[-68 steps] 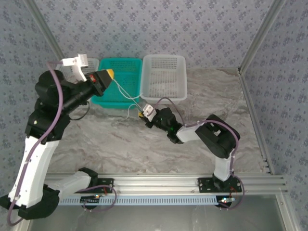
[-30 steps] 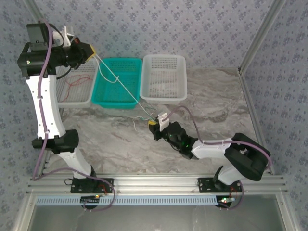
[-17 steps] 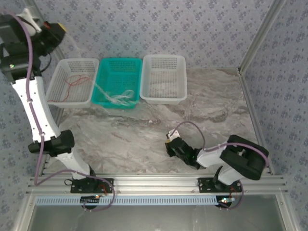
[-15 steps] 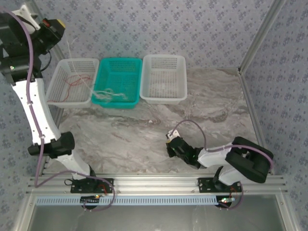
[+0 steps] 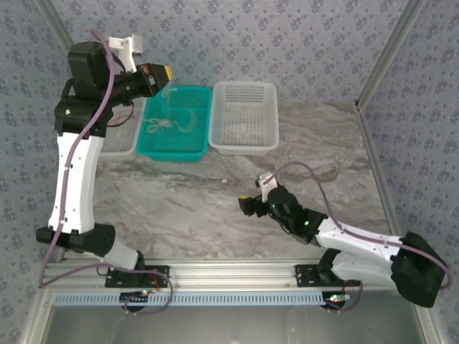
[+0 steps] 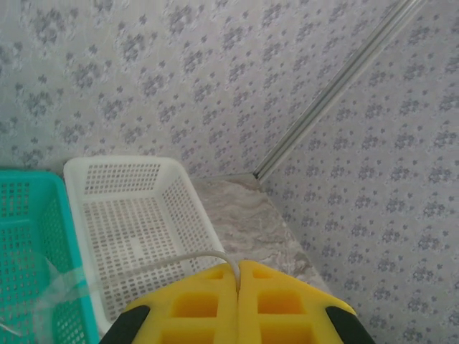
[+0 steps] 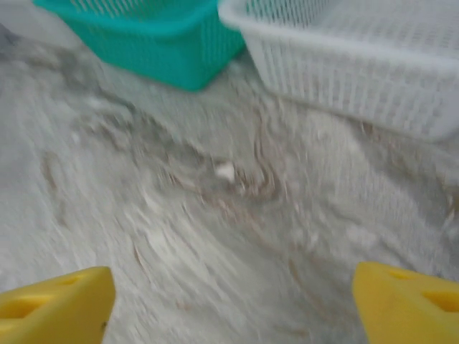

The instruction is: Untangle the cables

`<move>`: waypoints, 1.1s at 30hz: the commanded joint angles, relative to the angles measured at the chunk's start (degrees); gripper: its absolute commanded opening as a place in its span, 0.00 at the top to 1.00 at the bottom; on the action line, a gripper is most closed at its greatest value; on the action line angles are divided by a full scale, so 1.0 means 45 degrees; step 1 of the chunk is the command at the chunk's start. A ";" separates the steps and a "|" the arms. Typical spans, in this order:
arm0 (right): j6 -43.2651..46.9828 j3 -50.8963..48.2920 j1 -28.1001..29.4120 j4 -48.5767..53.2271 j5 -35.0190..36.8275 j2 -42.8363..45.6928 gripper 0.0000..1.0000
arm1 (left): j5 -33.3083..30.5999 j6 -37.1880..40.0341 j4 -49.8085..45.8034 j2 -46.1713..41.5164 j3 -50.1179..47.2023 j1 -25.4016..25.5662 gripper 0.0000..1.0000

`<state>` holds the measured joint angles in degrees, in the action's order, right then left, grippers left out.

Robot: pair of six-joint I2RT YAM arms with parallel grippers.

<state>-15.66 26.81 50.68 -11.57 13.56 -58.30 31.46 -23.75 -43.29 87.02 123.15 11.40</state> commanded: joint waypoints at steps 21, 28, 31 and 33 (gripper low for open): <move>-0.1476 0.0876 -0.2484 0.4394 -0.1629 0.4735 0.00 | -0.2161 0.0587 0.3845 -0.1943 -0.4086 0.5922 1.00; -0.0858 0.0991 -0.2520 0.5939 -0.3282 0.4803 0.00 | -0.2279 0.0317 0.4719 -0.2480 -0.6822 0.5912 1.00; -0.1214 0.0744 -0.2511 0.5714 -0.3940 0.4736 0.00 | -0.2421 0.0379 0.4781 -0.2776 -0.7404 0.5905 1.00; -0.1732 0.0496 -0.2493 0.5070 -0.4492 0.4543 0.00 | -0.2398 0.0358 0.4847 -0.2959 -0.7522 0.5915 1.00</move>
<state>-20.86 30.28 39.48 12.27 -1.54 -37.43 21.08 -22.02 -26.46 77.30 89.27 37.89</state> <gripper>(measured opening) 0.999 0.060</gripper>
